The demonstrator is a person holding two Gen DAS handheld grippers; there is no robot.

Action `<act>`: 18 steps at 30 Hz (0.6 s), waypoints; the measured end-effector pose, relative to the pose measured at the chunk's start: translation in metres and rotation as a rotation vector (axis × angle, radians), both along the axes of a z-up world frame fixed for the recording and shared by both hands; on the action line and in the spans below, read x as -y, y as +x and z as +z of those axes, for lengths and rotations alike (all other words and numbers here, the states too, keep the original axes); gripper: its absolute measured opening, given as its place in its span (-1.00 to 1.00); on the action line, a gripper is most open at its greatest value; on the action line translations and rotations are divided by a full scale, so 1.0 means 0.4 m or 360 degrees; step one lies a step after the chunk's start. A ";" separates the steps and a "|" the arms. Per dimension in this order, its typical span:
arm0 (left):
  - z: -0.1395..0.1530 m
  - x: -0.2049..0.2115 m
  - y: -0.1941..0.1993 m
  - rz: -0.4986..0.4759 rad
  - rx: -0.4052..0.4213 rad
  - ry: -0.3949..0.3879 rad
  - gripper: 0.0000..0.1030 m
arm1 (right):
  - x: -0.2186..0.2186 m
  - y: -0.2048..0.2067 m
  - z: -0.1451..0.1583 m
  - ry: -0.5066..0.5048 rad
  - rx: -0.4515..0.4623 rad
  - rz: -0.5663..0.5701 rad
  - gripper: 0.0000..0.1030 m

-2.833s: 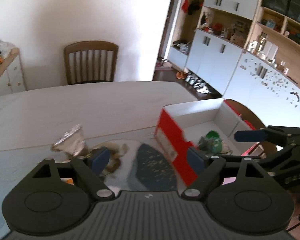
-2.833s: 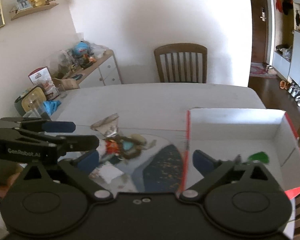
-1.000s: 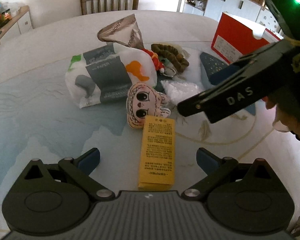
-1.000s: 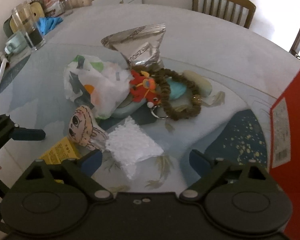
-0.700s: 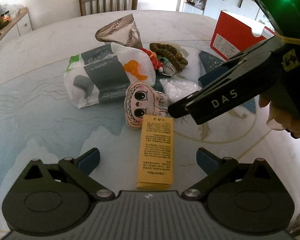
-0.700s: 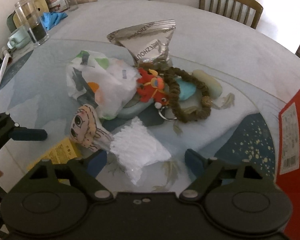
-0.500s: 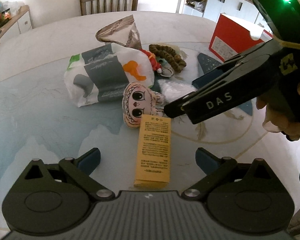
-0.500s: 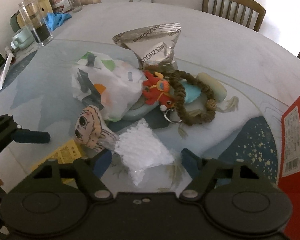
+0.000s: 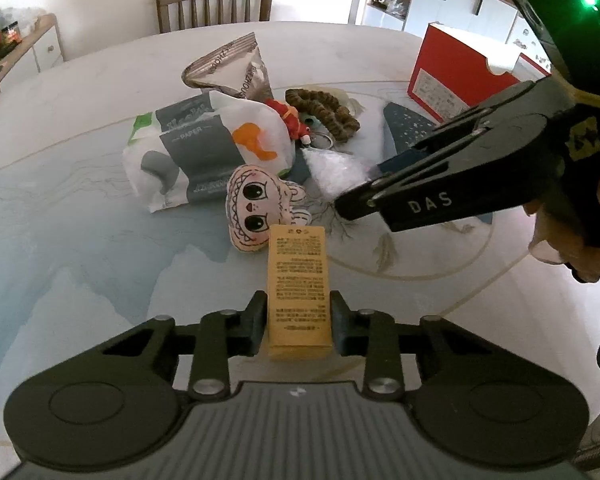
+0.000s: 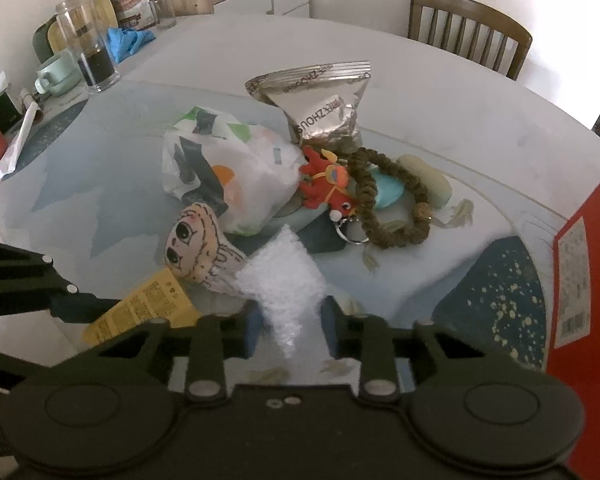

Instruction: Organize objects

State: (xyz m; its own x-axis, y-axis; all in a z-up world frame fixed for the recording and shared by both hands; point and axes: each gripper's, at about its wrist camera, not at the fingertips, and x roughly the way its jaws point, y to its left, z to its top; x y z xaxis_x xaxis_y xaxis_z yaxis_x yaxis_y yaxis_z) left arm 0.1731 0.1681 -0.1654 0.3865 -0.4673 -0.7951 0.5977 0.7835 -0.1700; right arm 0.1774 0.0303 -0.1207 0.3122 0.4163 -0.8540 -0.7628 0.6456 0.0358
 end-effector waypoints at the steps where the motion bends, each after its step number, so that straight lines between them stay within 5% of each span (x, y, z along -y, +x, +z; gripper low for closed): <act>1: 0.002 0.000 -0.002 0.0000 0.0000 -0.0006 -0.40 | 0.003 -0.003 0.001 -0.0002 0.0001 -0.0003 -0.50; 18: 0.136 0.023 -0.011 0.0033 0.0026 -0.0067 -0.42 | 0.095 -0.057 0.126 0.0143 0.0041 -0.0127 -0.57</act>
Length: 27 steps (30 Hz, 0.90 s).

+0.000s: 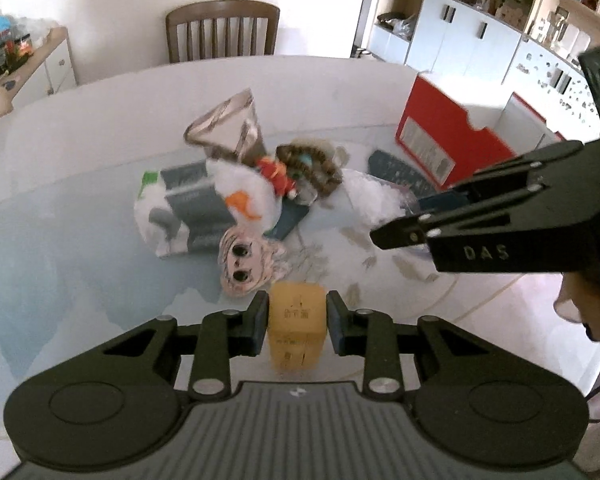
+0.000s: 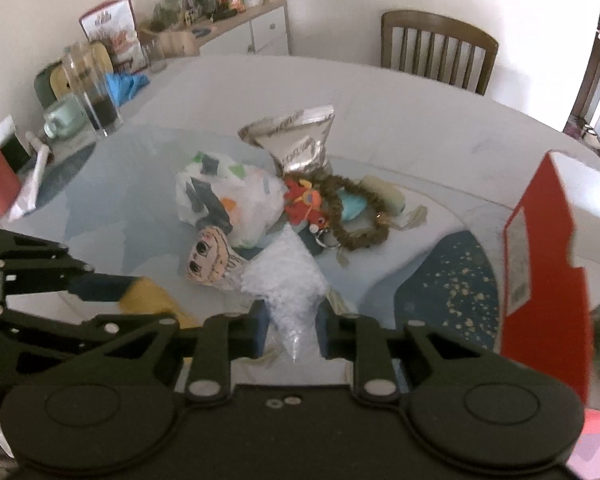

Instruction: Organize objects

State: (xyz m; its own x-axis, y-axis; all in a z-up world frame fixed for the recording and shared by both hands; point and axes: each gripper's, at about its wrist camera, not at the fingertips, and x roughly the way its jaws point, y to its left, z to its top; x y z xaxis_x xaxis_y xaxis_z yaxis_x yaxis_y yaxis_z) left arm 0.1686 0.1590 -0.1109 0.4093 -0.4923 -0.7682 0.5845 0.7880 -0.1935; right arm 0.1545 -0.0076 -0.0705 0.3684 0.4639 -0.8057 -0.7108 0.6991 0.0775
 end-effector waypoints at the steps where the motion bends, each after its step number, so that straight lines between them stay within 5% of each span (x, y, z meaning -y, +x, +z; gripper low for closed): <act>1: 0.011 0.004 -0.002 -0.0004 -0.0002 0.0000 -0.42 | 0.008 -0.002 0.011 0.0013 -0.0001 -0.0007 -0.57; 3: 0.036 0.013 -0.007 -0.0015 0.0015 -0.0006 -0.59 | 0.027 -0.009 0.035 0.0045 0.0001 -0.0027 -0.57; 10: 0.111 0.042 -0.020 -0.0082 0.0107 -0.0037 -0.66 | 0.105 -0.012 0.095 0.0141 0.0006 -0.0105 -0.57; 18: 0.074 0.020 -0.009 -0.0018 0.0032 0.0037 -0.65 | 0.173 -0.012 0.093 0.0149 -0.0011 -0.0168 -0.57; 20: 0.056 0.017 -0.006 -0.0012 0.0017 0.0069 -0.52 | 0.183 -0.011 0.088 0.0148 -0.0020 -0.0183 -0.57; 24: 0.031 0.002 -0.020 0.0010 0.0048 0.0060 0.67 | 0.194 -0.017 0.086 0.0149 -0.0027 -0.0189 -0.57; 27: 0.003 0.003 -0.024 -0.0008 0.0042 0.0087 0.67 | 0.197 -0.020 0.086 0.0148 -0.0027 -0.0191 -0.57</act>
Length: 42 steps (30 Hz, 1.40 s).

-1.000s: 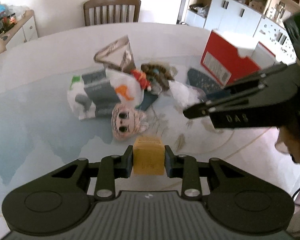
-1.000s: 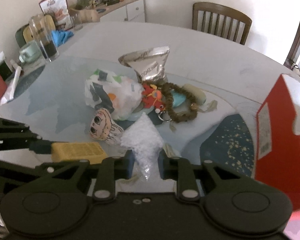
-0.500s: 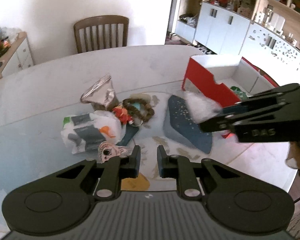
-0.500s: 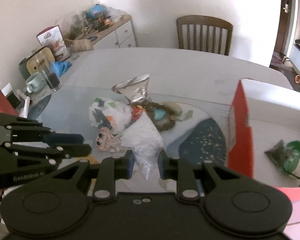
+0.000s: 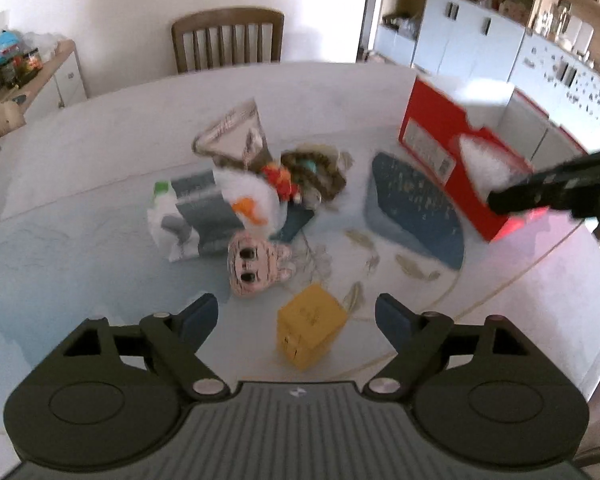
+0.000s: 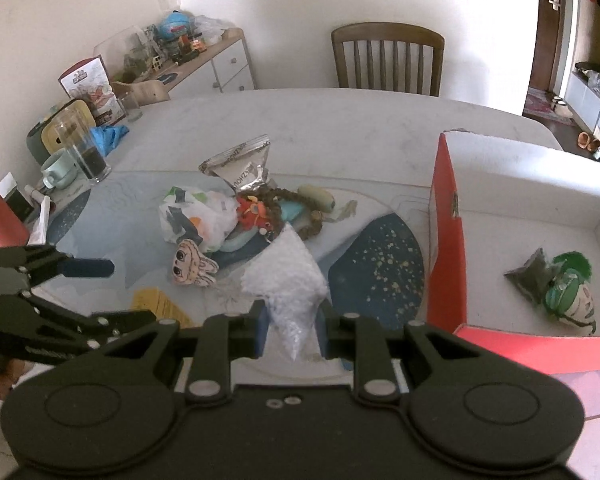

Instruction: Organize objects

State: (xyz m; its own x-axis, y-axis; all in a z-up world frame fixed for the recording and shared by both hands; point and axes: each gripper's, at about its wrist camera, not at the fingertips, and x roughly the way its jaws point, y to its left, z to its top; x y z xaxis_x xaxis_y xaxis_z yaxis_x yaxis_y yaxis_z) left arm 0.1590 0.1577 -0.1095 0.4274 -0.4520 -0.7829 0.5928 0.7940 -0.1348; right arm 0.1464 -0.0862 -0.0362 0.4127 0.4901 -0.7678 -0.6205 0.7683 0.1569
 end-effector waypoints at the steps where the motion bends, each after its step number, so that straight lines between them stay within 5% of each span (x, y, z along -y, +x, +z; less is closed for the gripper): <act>1: -0.016 0.005 0.001 -0.0006 -0.0012 0.0012 0.67 | 0.001 -0.001 0.001 0.0000 -0.0002 0.0000 -0.57; 10: -0.097 0.048 -0.003 -0.0033 0.0003 0.0083 0.63 | 0.004 -0.009 0.002 -0.0021 -0.0010 -0.0010 -0.57; 17: -0.117 0.063 -0.006 -0.0072 0.0015 0.0104 -0.15 | 0.021 -0.009 0.000 -0.0027 -0.0017 -0.0028 -0.57; 22: -0.102 0.076 -0.013 -0.0110 0.0067 0.0112 -0.23 | 0.033 -0.004 0.006 -0.0027 -0.0015 -0.0034 -0.57; 42: 0.210 0.331 -0.038 -0.0355 0.0138 -0.0014 -0.23 | 0.188 0.083 0.115 0.0057 0.0101 -0.0126 -0.57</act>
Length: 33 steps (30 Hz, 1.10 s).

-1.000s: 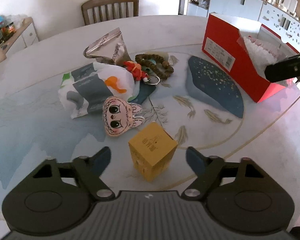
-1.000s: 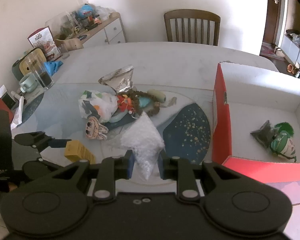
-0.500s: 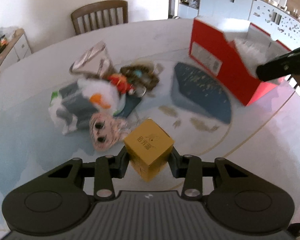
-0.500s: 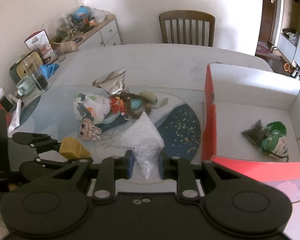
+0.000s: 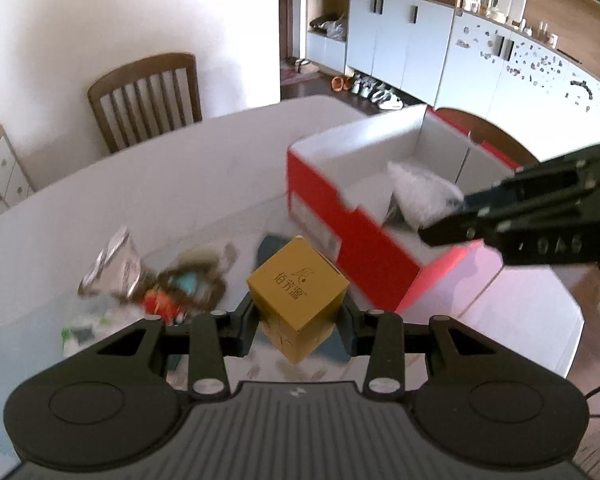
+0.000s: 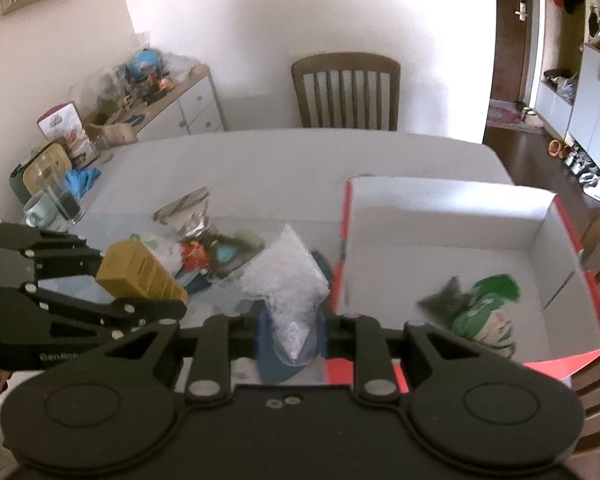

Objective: Organize objects
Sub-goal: 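Carry the yellow box and white bag into the red box and open both tools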

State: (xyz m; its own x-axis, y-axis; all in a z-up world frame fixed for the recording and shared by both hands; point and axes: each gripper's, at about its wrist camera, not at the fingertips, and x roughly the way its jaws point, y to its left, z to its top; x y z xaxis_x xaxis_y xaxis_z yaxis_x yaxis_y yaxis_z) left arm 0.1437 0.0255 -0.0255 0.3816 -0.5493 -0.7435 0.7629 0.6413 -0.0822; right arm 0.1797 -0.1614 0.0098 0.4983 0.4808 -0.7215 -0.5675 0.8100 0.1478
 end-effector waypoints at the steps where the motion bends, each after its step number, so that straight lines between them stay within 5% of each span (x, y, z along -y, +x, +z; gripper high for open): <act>1: 0.012 0.018 0.003 0.0000 0.0005 -0.0004 -0.23 | 0.013 0.007 0.005 0.0004 0.0009 -0.0008 -0.57; 16: 0.078 0.330 0.026 -0.0077 0.0055 -0.0054 -0.23 | 0.201 0.155 0.009 0.0003 0.0052 -0.0090 -0.57; 33: -0.077 0.562 0.071 -0.0047 -0.0052 0.0119 -0.23 | 0.297 0.277 -0.117 -0.0169 -0.0034 -0.0116 -0.57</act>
State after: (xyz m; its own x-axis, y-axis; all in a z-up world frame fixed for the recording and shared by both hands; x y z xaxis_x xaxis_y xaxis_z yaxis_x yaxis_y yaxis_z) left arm 0.1723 -0.1993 -0.0564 0.3408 -0.5025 -0.7946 0.7792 0.6239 -0.0604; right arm 0.2907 -0.2804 -0.0372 0.5131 0.3643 -0.7772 -0.5042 0.8607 0.0706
